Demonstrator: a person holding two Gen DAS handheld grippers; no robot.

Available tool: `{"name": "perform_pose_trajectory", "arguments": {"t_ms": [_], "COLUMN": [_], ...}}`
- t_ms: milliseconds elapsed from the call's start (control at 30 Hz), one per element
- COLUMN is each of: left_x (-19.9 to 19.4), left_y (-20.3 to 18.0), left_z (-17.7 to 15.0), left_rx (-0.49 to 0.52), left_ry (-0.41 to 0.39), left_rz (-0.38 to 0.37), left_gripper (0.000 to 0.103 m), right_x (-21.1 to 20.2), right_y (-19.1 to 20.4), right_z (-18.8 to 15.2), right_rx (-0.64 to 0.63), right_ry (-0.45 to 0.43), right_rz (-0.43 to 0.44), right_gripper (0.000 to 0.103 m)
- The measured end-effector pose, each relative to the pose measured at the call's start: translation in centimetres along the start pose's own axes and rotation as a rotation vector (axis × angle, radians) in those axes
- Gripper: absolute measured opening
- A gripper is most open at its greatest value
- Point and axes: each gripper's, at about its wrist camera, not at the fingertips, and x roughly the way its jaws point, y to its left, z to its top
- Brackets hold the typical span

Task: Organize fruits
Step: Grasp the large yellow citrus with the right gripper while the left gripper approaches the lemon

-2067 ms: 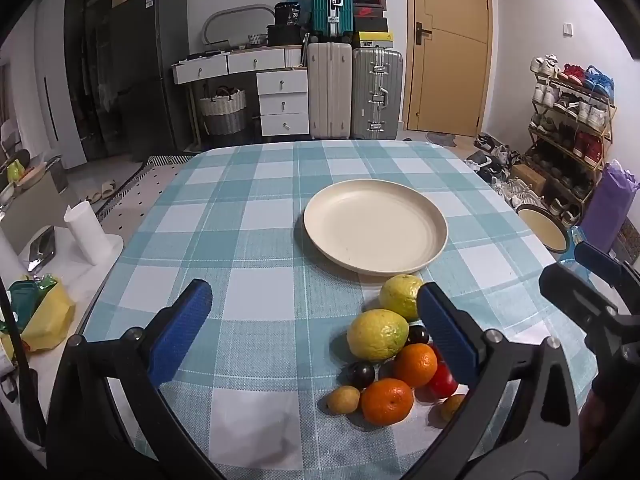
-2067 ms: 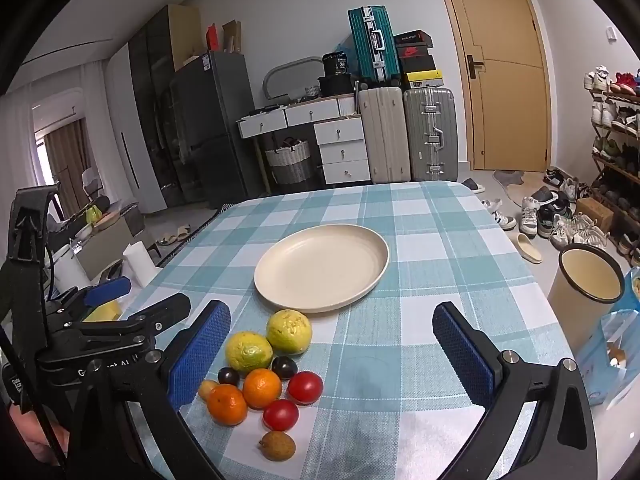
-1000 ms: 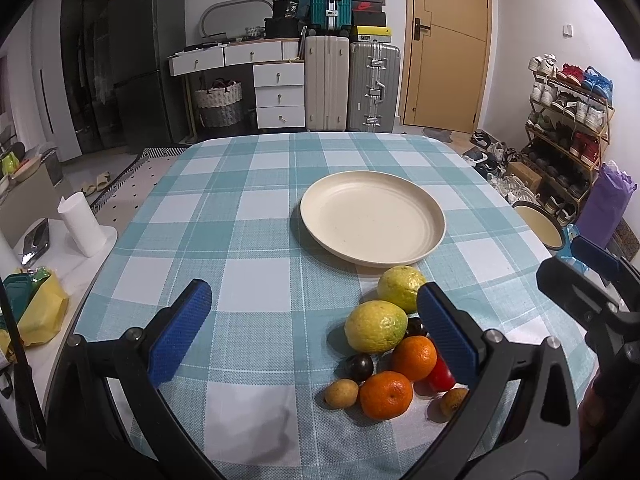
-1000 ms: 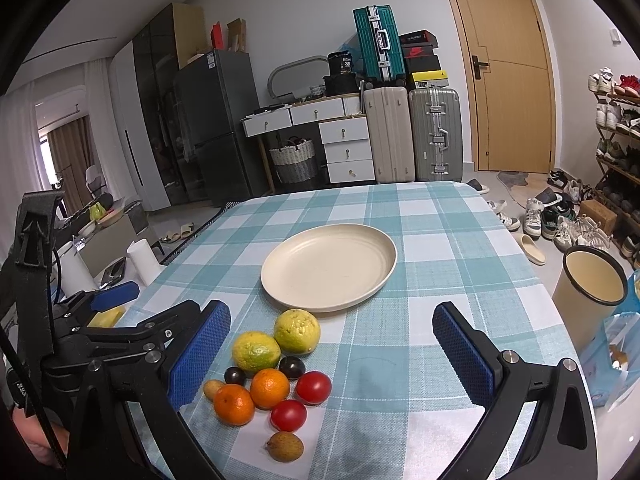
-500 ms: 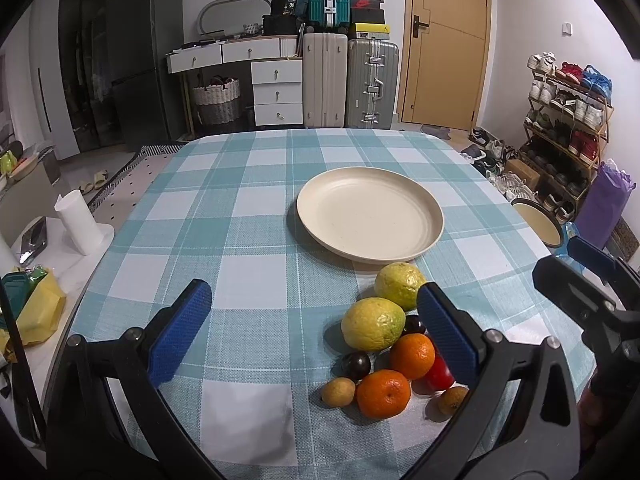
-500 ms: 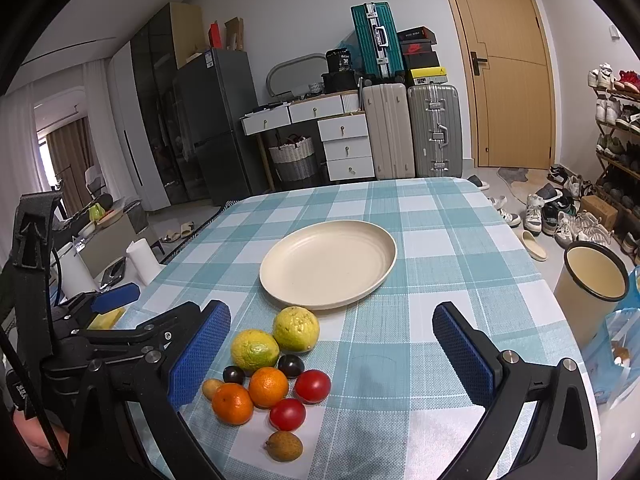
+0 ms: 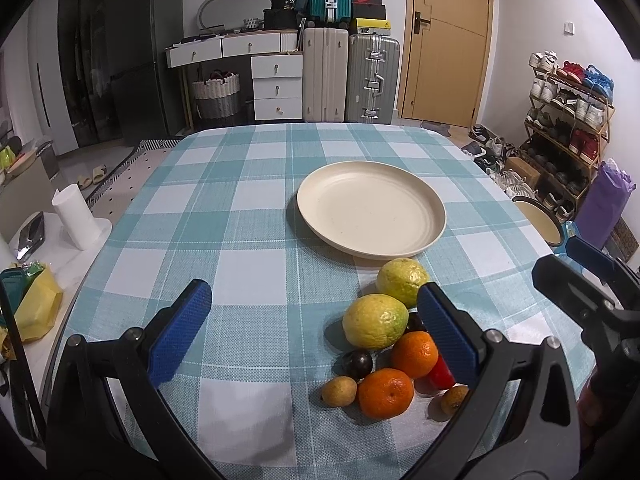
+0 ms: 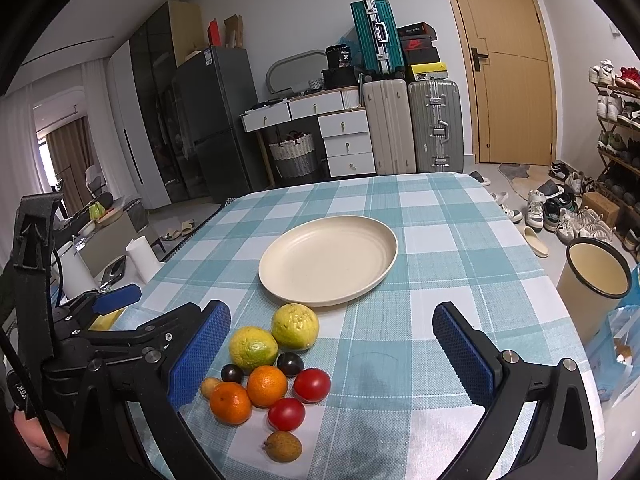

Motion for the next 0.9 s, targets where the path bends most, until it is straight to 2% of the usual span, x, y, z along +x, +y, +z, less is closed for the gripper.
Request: {"name": "perform_pose_trajectory", "arguments": {"t_ms": [167,467,900], "left_x": [0.3,1.5,4.8], "left_y": [0.4,1.8,3.9], "left_z": [0.1,0.5,0.5], "left_rx": [-0.011,-0.035,-0.078], "left_ry": [0.005,0.026,0.08], "left_rz": [0.005,0.005,-0.025], "left_gripper": [0.102,0.102,0.102], "right_x": [0.8,3.6,9.6], "right_y": [-0.1,-0.3,-1.3], "right_z": [0.0,0.3,-0.3], "right_rx": [0.003,0.017,0.103], "right_ry": [0.013,0.061,0.199], "right_rz": [0.016,0.097,0.205], "right_gripper": [0.103,0.103,0.103]}}
